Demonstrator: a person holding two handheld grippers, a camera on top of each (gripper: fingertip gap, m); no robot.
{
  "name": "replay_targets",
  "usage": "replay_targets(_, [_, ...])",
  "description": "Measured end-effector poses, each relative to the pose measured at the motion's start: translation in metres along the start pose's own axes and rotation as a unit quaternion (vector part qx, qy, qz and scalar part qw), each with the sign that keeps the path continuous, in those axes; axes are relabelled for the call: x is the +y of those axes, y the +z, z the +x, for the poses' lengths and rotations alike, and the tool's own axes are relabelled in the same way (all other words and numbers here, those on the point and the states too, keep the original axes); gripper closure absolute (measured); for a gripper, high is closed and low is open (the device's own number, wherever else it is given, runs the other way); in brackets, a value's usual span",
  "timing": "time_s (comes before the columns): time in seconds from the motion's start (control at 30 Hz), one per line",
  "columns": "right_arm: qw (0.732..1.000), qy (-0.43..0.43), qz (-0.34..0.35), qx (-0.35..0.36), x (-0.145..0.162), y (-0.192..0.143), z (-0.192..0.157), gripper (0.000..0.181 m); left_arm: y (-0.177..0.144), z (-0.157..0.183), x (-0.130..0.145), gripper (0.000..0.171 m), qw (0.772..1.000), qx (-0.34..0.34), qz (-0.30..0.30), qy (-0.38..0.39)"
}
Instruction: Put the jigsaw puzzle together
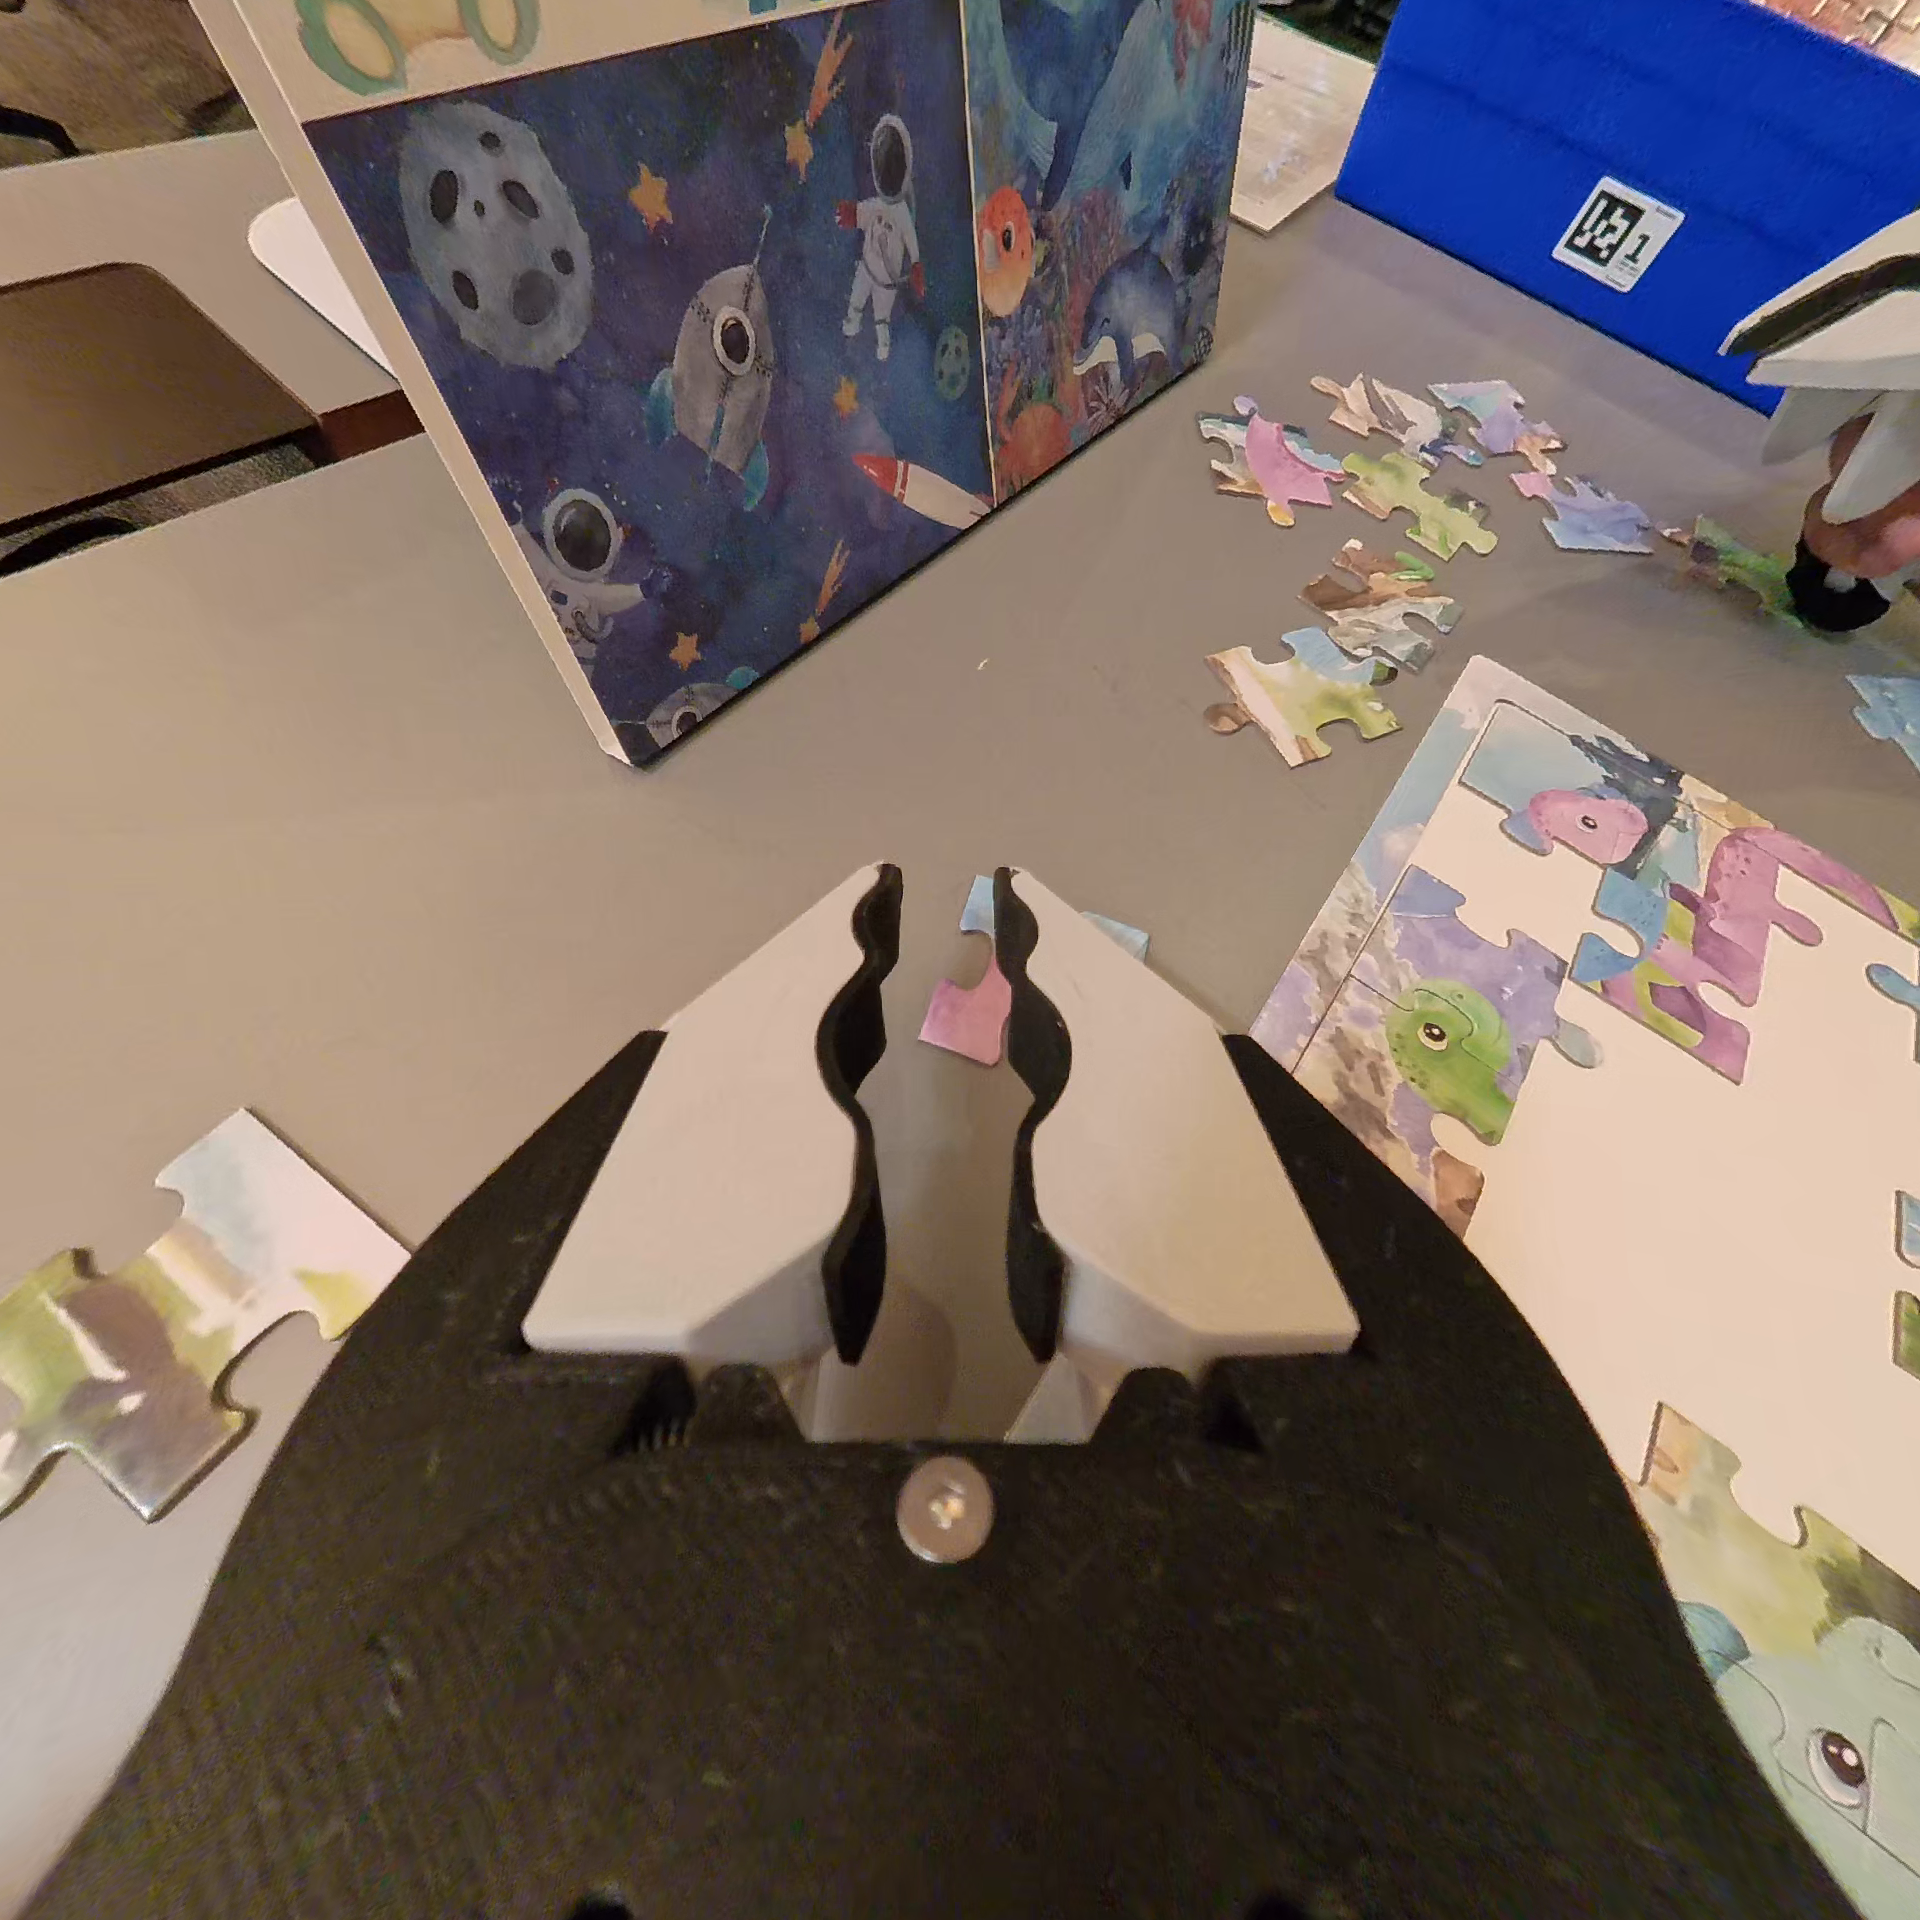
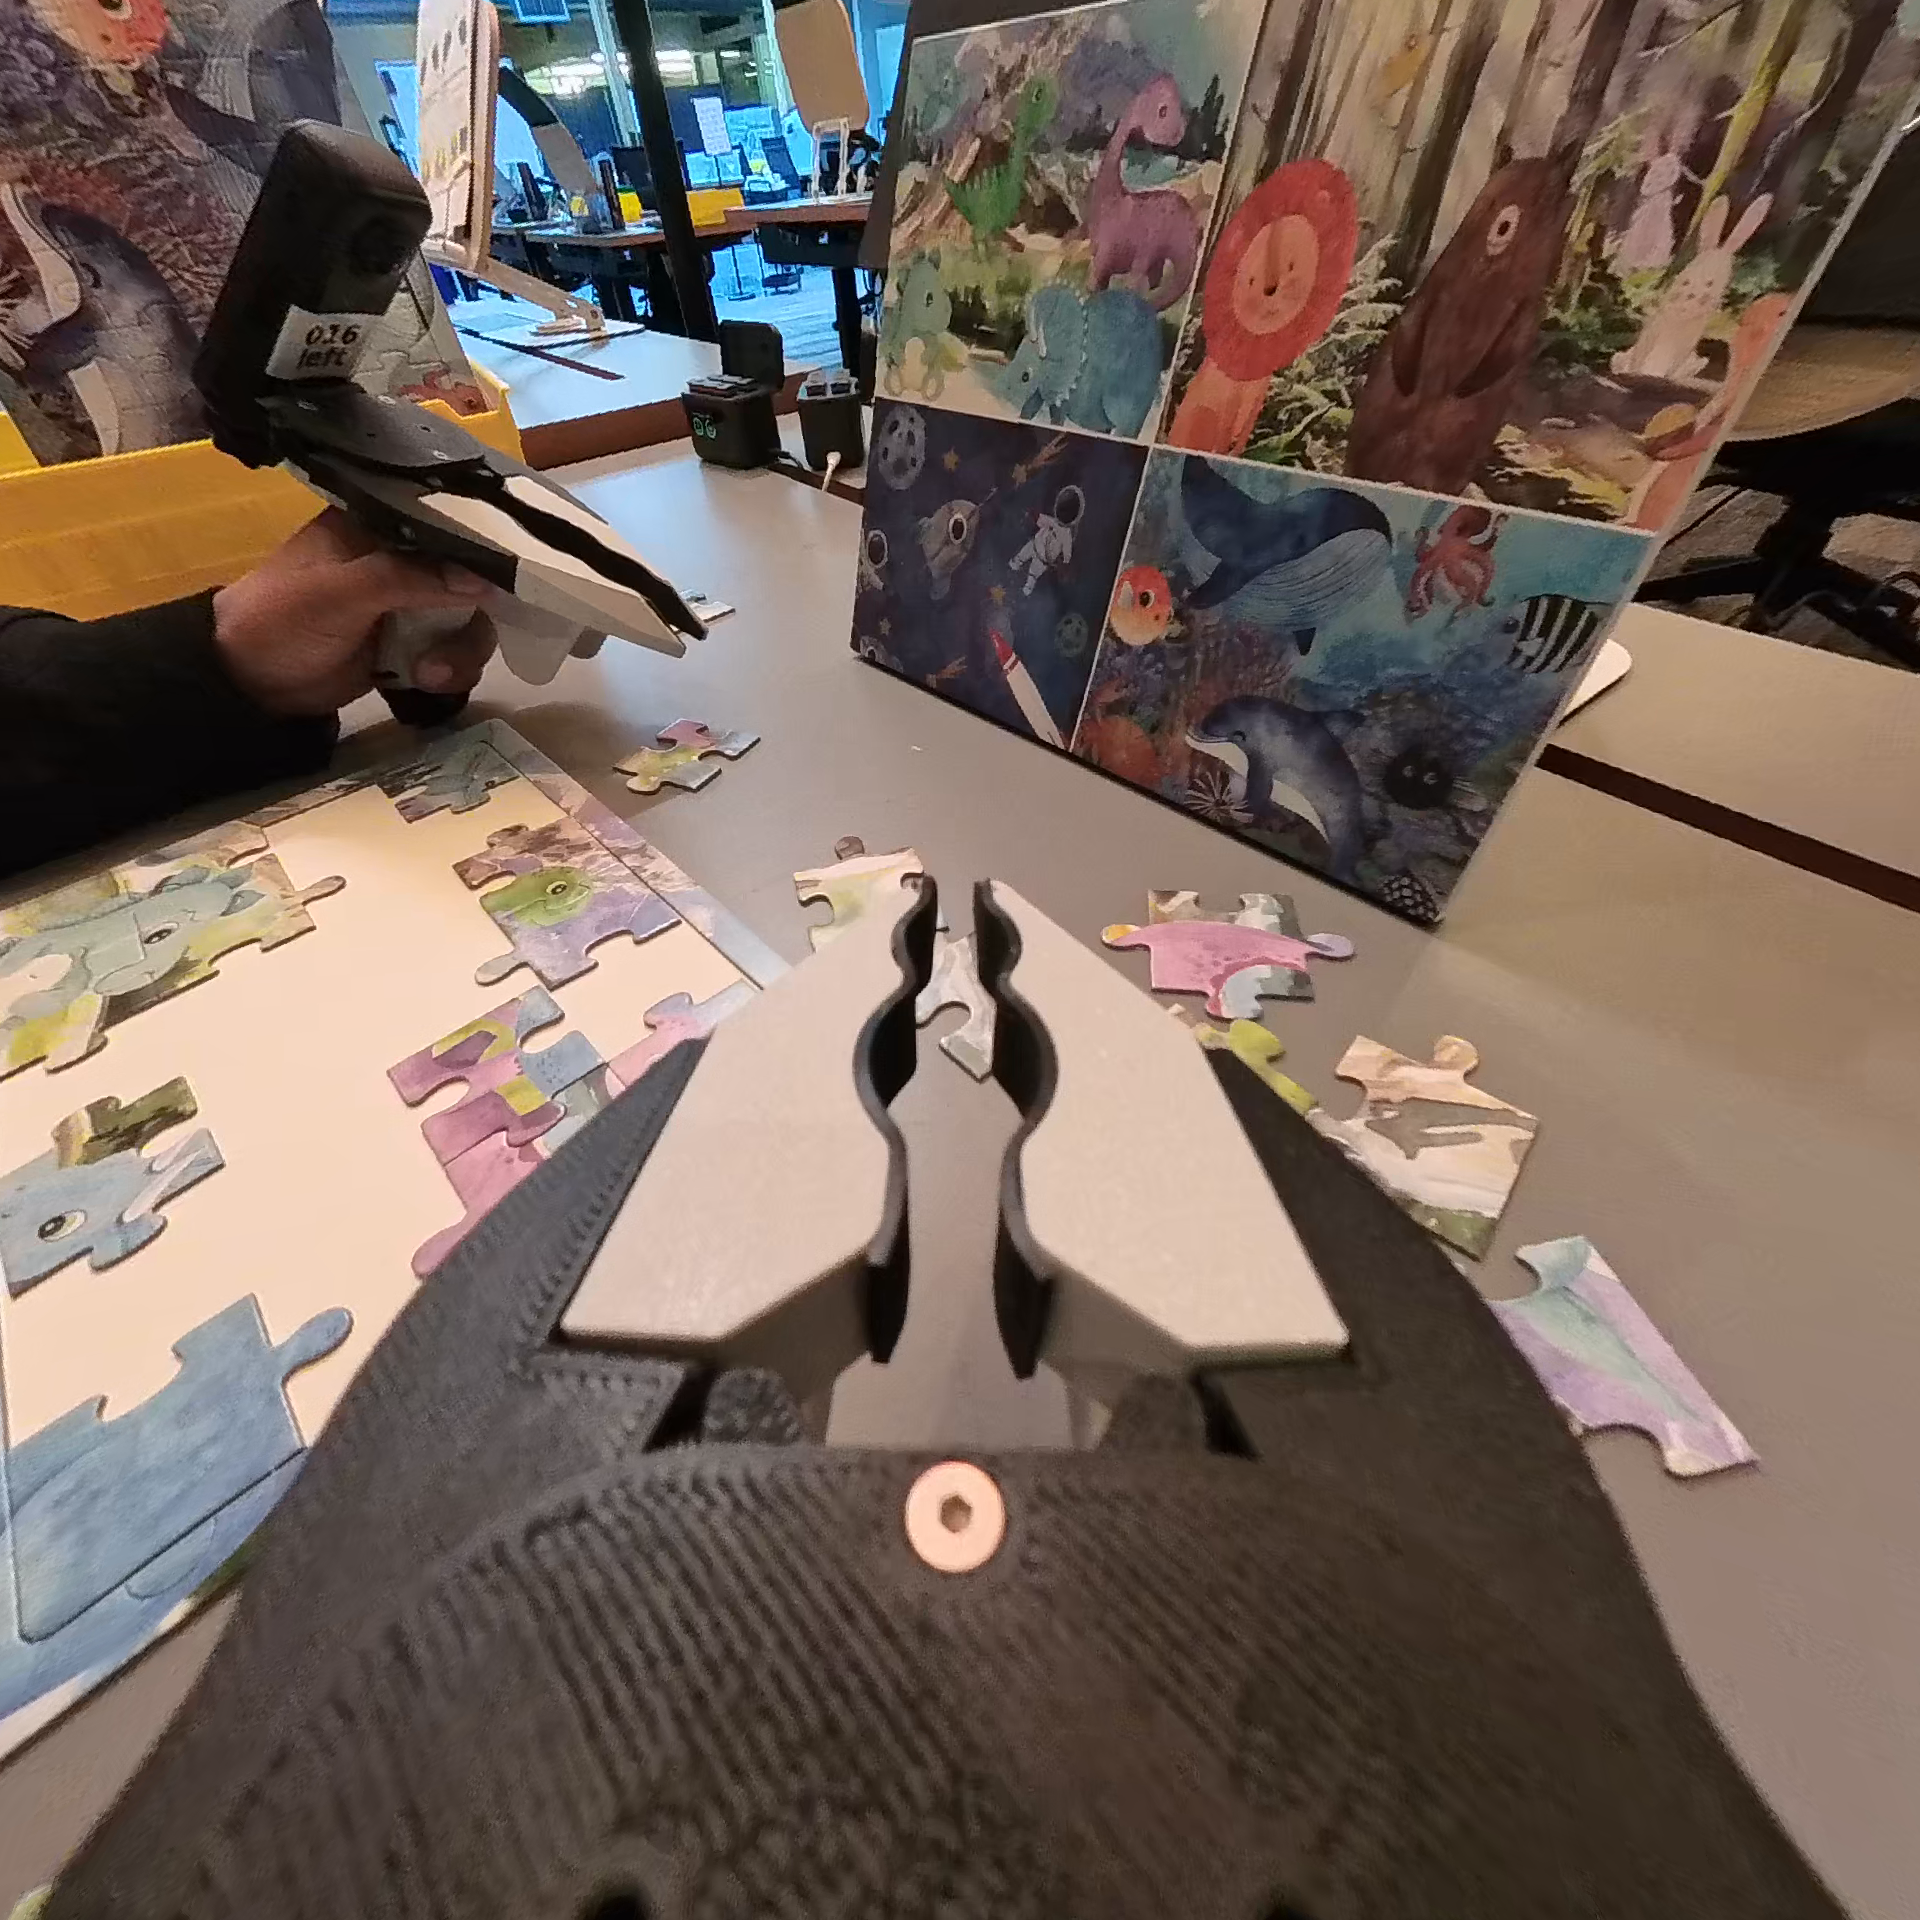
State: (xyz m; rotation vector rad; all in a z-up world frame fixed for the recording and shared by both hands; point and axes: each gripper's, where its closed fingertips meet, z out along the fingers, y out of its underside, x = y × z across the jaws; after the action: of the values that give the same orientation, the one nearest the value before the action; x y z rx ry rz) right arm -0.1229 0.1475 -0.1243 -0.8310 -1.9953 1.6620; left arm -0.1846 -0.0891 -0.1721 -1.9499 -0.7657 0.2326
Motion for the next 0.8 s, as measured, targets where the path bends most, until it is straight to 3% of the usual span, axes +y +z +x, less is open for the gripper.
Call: replay_targets(0.8, [1.000, -0.010, -0.011, 0.000, 0.0034, 0.0026, -0.0024, 0.174, 0.0020, 0.0004, 0.0025, 0.153, 1.000, -0.002, -0.010, 0.003])
